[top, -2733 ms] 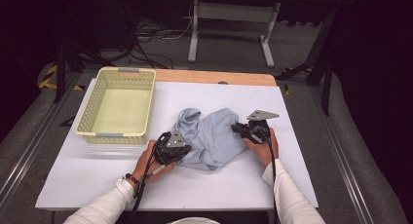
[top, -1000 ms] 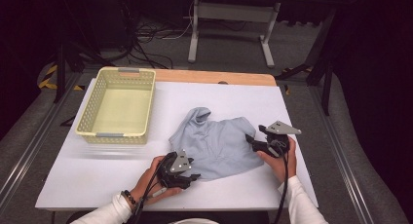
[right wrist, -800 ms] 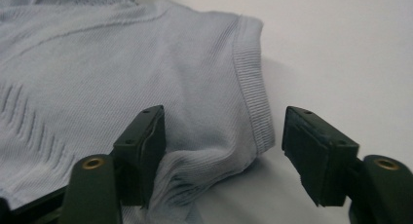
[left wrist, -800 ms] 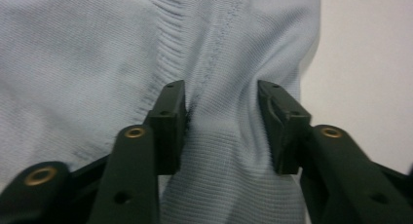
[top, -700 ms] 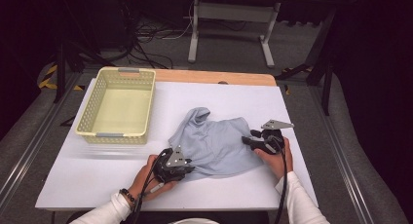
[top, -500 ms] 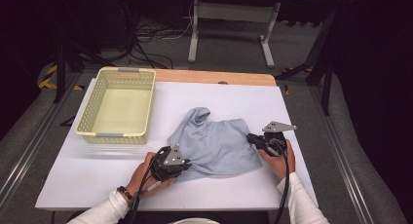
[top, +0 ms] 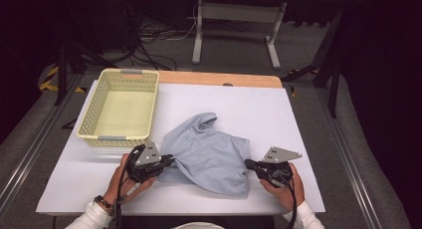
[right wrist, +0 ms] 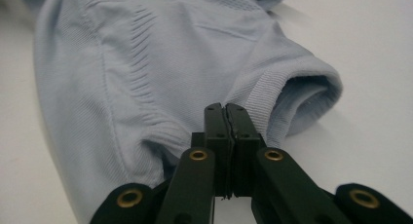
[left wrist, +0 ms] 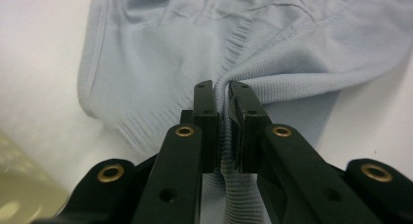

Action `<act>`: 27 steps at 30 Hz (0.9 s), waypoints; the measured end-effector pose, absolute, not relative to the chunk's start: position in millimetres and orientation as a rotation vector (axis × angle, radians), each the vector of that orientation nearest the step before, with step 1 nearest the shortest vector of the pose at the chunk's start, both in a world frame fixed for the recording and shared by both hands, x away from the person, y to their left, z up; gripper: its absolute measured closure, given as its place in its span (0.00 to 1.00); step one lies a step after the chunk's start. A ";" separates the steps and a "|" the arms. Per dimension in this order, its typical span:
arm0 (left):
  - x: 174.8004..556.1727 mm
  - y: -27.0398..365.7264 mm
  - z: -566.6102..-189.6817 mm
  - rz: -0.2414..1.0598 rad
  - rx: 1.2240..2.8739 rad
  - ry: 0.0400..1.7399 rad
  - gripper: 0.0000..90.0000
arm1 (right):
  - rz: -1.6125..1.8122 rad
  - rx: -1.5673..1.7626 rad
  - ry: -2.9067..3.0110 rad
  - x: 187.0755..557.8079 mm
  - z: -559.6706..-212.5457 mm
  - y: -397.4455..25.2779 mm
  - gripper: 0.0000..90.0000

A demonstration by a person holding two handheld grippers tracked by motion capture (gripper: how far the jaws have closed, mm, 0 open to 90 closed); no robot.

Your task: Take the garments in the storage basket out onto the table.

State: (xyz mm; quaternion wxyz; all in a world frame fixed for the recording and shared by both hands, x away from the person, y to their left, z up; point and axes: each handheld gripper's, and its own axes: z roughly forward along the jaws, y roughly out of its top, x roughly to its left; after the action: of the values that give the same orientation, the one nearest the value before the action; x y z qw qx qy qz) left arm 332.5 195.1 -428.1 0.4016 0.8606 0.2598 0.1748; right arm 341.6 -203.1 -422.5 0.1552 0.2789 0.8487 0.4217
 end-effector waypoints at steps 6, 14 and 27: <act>330.3 199.7 -442.2 0.388 2.219 0.664 0.92 | 1.223 0.812 2.410 338.8 -421.7 -203.6 0.79; 334.8 196.8 -452.4 0.348 2.254 0.657 0.92 | 1.274 0.948 2.174 378.0 -403.8 -223.4 0.63; 334.2 195.7 -458.1 0.346 2.262 0.648 0.91 | 1.189 0.964 2.390 432.4 -437.8 -191.7 0.54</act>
State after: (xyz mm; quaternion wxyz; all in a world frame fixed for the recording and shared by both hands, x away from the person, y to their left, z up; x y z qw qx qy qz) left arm 334.2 195.7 -458.1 0.3722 0.8827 0.2530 0.1352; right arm 432.4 -191.7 -437.8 0.1513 0.3357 0.8324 0.4142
